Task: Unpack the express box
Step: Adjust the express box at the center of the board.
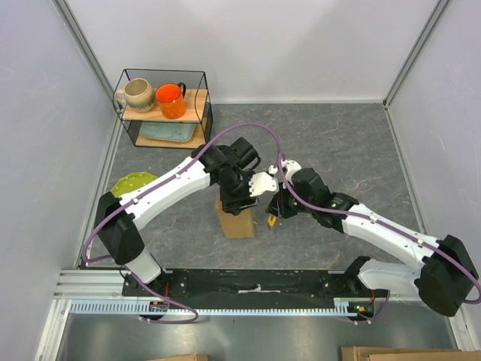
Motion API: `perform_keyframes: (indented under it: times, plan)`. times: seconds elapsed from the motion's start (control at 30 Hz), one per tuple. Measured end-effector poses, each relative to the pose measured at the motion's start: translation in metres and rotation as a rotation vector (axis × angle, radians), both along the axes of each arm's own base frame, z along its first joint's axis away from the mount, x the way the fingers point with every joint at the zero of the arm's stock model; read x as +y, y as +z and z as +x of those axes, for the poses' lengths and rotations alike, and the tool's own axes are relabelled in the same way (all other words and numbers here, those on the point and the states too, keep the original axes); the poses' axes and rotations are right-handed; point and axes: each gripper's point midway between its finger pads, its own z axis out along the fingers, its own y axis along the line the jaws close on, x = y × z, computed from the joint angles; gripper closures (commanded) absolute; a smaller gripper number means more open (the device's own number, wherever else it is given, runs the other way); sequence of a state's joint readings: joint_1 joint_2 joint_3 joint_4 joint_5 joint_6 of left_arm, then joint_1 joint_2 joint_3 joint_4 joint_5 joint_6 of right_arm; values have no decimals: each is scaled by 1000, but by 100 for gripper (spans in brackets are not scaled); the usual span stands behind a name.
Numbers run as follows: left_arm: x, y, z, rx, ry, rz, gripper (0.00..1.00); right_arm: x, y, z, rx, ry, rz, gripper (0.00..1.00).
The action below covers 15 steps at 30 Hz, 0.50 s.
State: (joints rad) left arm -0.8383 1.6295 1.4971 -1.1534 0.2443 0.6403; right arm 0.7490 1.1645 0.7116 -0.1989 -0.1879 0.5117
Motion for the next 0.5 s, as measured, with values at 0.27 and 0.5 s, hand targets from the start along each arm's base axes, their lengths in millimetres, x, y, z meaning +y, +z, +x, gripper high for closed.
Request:
perform_keyframes:
  times: [0.27, 0.5]
  plan:
    - [-10, 1, 15, -135, 31, 16, 50, -35, 30, 17, -122, -88, -134, 100]
    - [-13, 0, 13, -195, 20, 37, 28, -58, 73, 17, -255, -154, -118, 100]
